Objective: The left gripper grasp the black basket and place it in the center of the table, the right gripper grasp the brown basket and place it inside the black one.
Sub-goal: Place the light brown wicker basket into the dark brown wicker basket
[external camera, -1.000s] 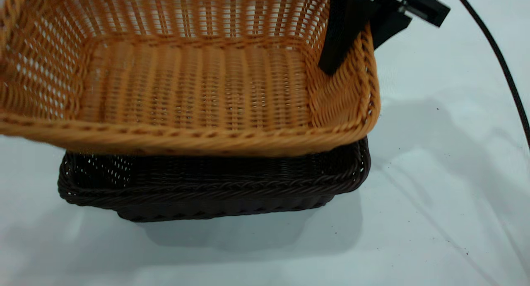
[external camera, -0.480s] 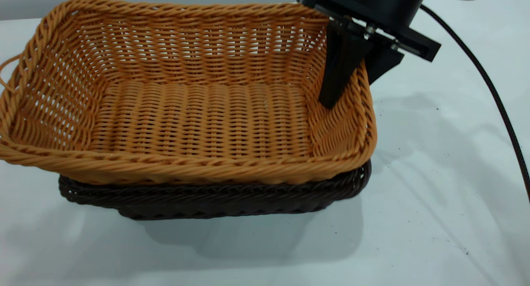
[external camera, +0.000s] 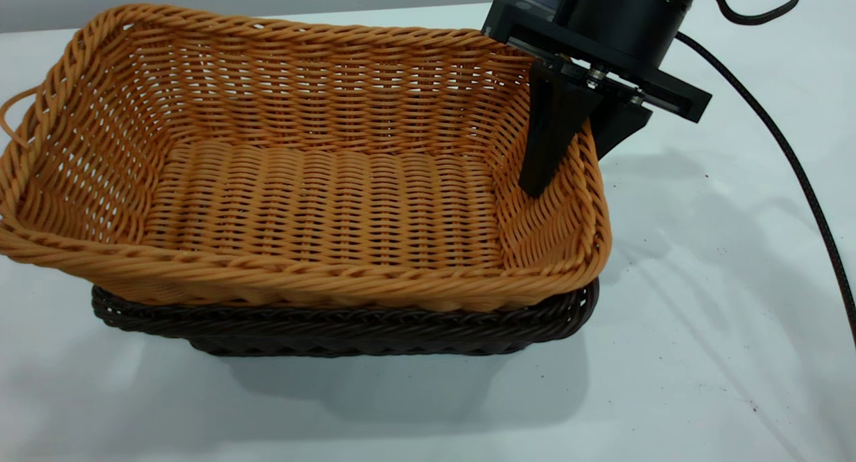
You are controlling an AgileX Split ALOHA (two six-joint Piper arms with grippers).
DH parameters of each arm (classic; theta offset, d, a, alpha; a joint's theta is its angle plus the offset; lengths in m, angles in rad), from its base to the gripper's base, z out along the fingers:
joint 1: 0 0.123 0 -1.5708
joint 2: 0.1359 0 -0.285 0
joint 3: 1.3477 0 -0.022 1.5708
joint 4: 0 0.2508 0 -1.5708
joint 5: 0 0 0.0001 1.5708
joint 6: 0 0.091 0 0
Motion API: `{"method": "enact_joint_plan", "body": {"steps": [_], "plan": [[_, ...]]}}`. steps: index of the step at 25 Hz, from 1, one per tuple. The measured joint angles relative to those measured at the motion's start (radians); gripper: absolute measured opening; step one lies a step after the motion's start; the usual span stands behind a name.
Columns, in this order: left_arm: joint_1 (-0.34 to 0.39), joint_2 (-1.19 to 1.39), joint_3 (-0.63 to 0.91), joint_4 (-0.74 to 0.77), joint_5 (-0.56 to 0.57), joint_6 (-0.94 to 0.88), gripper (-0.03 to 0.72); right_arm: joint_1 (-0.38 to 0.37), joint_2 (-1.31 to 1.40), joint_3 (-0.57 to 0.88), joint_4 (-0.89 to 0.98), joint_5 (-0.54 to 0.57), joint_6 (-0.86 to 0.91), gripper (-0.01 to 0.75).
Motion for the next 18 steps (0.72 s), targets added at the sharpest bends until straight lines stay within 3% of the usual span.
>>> {"method": "enact_joint_plan", "body": {"steps": [18], "plan": [[0.000, 0.000, 0.000, -0.001, 0.000, 0.000, 0.468, 0.000, -0.001, -0.099, -0.008, 0.000, 0.016, 0.108]]}}
